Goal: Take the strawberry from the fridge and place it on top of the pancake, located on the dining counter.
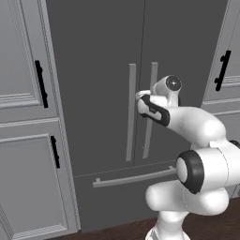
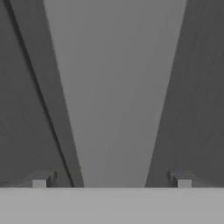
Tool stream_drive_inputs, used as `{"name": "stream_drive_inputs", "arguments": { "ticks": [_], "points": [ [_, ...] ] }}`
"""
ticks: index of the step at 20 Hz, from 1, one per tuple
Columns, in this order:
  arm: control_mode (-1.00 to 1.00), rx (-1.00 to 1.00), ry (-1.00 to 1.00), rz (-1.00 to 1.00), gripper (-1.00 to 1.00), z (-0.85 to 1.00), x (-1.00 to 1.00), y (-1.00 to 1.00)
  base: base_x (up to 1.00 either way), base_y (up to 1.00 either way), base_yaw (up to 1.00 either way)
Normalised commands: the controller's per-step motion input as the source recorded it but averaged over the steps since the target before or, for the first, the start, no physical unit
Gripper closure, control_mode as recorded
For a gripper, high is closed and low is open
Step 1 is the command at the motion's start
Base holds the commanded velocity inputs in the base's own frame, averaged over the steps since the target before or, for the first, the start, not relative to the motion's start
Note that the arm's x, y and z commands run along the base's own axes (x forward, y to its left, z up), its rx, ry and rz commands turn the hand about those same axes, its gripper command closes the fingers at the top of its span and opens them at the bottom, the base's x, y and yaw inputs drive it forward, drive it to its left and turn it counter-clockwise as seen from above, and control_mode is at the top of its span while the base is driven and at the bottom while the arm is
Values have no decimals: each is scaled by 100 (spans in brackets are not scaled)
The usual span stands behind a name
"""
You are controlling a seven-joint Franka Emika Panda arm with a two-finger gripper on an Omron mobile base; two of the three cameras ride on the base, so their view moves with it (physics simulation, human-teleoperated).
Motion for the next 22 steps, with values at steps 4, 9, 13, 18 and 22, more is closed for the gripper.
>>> {"name": "stream_drive_inputs", "arguments": {
  "ticks": [4, 9, 13, 18, 22],
  "points": [
    [-100, 0, -2, 0, 100, -5, 64, 0, 0, 0, 0],
    [-100, 0, 0, 0, 100, -16, 71, 0, 0, 0, 0],
    [-100, 0, 0, -1, 100, -6, 8, -9, 0, 0, 0],
    [-100, 5, 0, -1, 100, -11, -63, -65, 0, 0, 0],
    [-100, 11, 0, -4, 100, -16, -100, -95, 0, 0, 0]
  ]
}}
